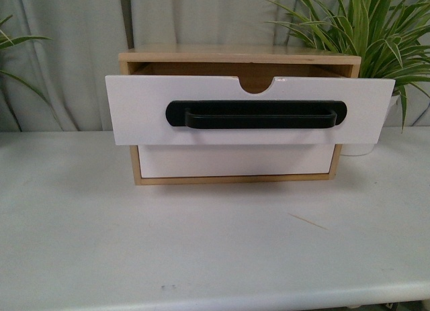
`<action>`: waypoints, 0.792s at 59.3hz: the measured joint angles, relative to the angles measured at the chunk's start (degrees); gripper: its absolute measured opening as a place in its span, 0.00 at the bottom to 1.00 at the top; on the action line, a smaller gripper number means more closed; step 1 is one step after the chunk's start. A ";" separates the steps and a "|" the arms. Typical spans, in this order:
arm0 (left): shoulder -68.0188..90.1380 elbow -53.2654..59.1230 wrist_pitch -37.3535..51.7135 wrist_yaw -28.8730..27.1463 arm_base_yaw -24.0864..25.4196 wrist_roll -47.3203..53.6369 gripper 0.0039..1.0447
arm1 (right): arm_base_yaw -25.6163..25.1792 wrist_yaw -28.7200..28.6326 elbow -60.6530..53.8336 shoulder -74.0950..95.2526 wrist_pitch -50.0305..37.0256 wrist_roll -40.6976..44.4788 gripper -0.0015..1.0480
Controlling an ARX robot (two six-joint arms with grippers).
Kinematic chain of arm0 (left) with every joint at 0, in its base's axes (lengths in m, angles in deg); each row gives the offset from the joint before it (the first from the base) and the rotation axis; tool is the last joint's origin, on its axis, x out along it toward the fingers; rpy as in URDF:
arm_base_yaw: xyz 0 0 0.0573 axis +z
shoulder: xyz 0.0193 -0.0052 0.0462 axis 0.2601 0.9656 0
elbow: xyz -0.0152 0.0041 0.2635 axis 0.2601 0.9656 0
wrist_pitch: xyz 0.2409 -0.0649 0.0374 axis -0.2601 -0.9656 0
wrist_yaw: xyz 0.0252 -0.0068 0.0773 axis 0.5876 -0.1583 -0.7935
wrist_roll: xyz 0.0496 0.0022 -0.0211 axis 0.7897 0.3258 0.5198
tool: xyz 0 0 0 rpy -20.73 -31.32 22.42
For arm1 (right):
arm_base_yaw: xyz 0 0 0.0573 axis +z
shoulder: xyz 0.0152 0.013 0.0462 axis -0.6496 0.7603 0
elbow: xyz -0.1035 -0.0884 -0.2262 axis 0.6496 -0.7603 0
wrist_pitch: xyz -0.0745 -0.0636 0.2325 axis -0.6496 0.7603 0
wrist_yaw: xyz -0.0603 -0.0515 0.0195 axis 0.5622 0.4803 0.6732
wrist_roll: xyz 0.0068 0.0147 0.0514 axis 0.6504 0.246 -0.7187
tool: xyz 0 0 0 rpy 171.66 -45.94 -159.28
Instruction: Close drawer sideways
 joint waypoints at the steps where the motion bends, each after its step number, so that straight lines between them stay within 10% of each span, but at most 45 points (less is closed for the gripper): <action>1: 0.00 0.00 0.00 0.00 0.00 0.00 0.95 | 0.00 0.00 0.00 0.00 0.00 0.00 0.91; 47: 0.92 -0.33 -1.05 -3.34 -1.01 -0.83 0.95 | -0.79 -3.15 0.81 1.07 2.27 0.22 0.91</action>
